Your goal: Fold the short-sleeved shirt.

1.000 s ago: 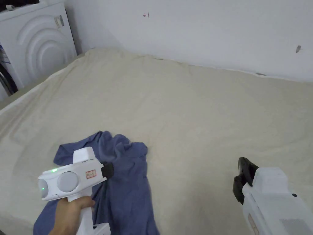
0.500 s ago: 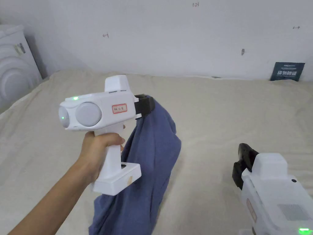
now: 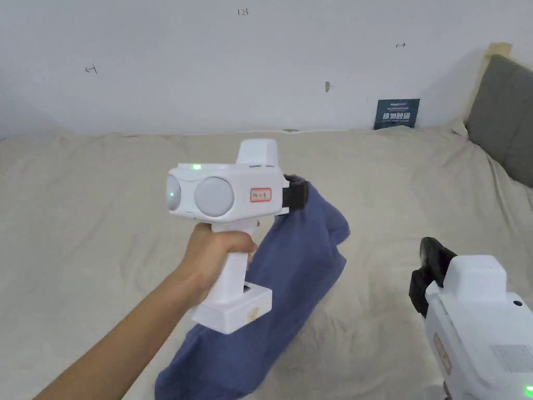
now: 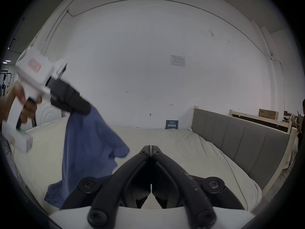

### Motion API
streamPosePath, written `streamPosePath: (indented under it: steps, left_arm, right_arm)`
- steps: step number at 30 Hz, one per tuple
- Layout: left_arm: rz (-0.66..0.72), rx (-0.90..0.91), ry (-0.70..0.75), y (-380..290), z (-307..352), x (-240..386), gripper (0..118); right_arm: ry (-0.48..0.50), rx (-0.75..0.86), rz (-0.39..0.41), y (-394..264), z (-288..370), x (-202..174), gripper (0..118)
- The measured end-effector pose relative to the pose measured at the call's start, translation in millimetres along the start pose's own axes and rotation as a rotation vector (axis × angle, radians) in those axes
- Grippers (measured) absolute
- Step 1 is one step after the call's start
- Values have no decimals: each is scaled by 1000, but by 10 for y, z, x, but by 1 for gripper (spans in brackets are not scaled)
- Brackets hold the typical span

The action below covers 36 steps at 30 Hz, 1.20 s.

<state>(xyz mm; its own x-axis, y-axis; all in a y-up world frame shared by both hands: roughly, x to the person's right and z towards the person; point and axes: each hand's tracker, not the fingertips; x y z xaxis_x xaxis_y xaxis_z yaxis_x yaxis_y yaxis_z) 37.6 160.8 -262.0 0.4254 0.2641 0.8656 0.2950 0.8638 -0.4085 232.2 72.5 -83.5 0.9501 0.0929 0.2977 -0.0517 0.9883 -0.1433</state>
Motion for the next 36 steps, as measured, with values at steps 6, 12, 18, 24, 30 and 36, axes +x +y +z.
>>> streamPosePath:
  steps: [6,12,18,24,30,36]
  left_arm:
    - [-54,-231,35,-887,-544,-96,6]
    - [-153,-496,160,-1803,-1023,-316,6]
    - [-145,-557,225,-2221,-1221,-389,6]
    - [-96,-418,216,-1979,-983,-206,118]
    - [-24,-129,255,-1441,-253,27,109]
    - [-90,195,410,-1174,506,137,109]
  right_arm:
    - [-10,-42,-9,-144,-44,42,1]
    - [7,-77,-23,-246,-116,-39,1]
    - [29,-106,-18,-321,-158,-91,1]
    - [33,-107,-15,-280,-125,-108,1]
    - [30,-71,-18,-127,-44,-109,1]
    - [30,-27,-30,33,21,-133,1]
